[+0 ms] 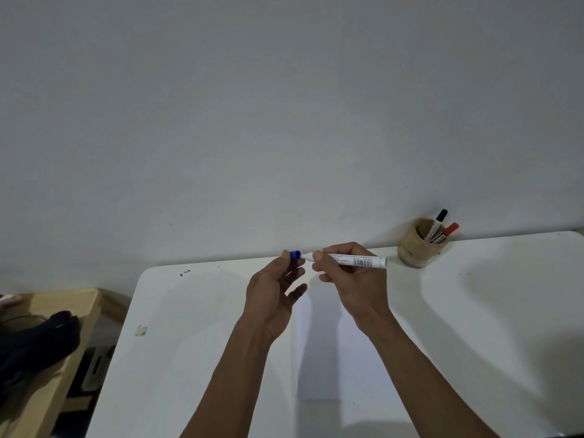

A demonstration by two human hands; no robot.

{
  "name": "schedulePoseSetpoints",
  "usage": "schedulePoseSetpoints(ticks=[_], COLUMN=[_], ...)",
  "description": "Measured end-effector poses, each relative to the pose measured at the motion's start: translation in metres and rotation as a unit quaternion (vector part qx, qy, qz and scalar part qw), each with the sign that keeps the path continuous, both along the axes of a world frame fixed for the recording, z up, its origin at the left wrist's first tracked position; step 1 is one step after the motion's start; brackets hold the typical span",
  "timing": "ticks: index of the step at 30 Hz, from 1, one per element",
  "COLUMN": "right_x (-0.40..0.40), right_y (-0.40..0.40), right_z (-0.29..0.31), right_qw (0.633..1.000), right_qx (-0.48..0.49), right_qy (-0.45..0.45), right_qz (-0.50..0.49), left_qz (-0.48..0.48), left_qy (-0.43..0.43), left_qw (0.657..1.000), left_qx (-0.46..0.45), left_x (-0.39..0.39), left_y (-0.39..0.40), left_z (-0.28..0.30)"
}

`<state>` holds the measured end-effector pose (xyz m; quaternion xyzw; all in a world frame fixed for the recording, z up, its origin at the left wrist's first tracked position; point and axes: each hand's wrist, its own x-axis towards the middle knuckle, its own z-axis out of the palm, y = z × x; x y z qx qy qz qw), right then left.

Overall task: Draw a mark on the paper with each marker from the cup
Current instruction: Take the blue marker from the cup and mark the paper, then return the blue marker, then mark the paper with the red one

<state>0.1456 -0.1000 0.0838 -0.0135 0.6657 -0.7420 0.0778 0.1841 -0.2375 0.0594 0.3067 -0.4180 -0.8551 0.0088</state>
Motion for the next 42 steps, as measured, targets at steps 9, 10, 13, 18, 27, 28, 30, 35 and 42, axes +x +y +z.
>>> schedulePoseSetpoints(ticks=[9,10,13,18,27,28,30,35,42], right_x=[0.011,0.012,0.014,0.019,0.001,-0.001,-0.006,-0.02,-0.06], right_y=[0.004,0.005,0.007,0.01,0.08,0.087,0.097,0.119,0.168], right_z=[-0.001,-0.002,-0.005,-0.006,0.005,0.005,0.005,0.004,-0.006], right_qw=[1.0,0.999,0.997,0.981,0.996,0.99,0.97,0.961,0.953], right_qx=[-0.013,-0.016,-0.056,-0.148,0.069,0.137,0.232,0.256,0.274], right_qy=[-0.019,-0.02,-0.04,-0.12,-0.03,0.006,0.066,0.099,0.119], right_qz=[-0.017,-0.02,-0.037,-0.036,-0.049,-0.034,-0.018,-0.034,-0.047], left_qz=[-0.046,-0.051,-0.048,-0.059,-0.101,-0.11,-0.122,-0.176,-0.205], left_qy=[0.029,0.034,0.054,0.064,0.121,0.128,0.142,0.188,0.159], left_qw=[0.996,0.995,0.991,0.982,0.965,0.961,0.949,0.896,0.881], left_qx=[-0.069,-0.08,-0.108,-0.17,-0.21,-0.221,-0.254,-0.362,-0.395], left_x=[0.011,0.011,0.011,0.006,-0.024,-0.03,-0.041,-0.068,-0.106], left_y=[0.011,0.012,0.016,0.019,0.027,0.033,0.052,0.102,0.158], left_z=[0.006,0.006,0.007,0.01,0.024,0.028,0.036,0.044,0.035])
